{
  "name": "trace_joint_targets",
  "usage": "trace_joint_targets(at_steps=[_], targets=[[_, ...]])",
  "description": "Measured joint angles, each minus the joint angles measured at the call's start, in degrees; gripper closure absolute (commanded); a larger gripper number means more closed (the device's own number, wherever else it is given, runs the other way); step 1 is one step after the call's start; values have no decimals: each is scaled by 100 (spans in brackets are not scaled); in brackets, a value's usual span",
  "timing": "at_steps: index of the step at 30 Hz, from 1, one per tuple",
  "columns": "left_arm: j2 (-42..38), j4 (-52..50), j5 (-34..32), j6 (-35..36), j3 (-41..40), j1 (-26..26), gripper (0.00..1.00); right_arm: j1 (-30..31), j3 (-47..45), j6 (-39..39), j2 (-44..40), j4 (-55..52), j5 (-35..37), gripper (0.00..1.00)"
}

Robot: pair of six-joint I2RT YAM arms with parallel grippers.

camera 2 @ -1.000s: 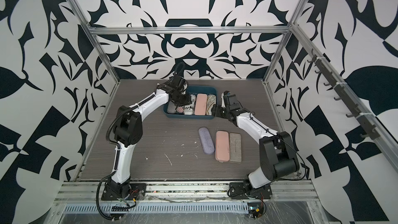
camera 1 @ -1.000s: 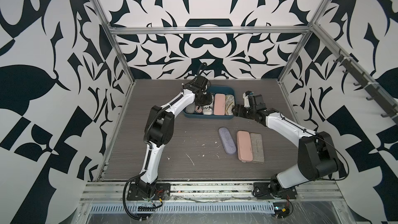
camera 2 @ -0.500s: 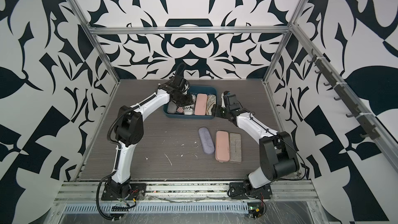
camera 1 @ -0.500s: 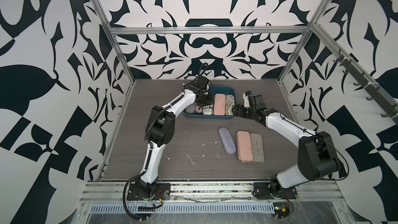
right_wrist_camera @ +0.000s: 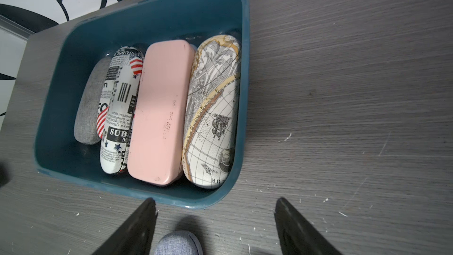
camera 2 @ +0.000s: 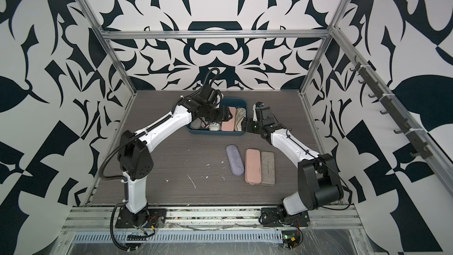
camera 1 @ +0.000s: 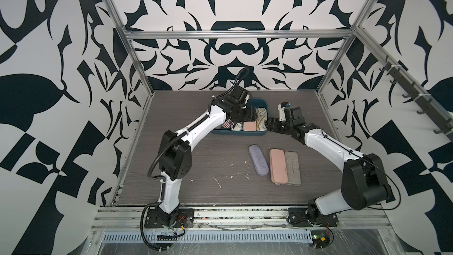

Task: Put the glasses cases into the storage boxes
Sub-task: Pick up the glasses case at the center of the board.

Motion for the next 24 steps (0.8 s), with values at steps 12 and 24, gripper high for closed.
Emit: trace_joint_targets(at_steps=[12,24], targets=[[-715,-385,-157,-1172,-1967,-997,11,-28,-380,249,-785,101,848,20],[881,-887,201,-1460,-330,-1215,13,-155,-662,442,-1687,157,1176,20]])
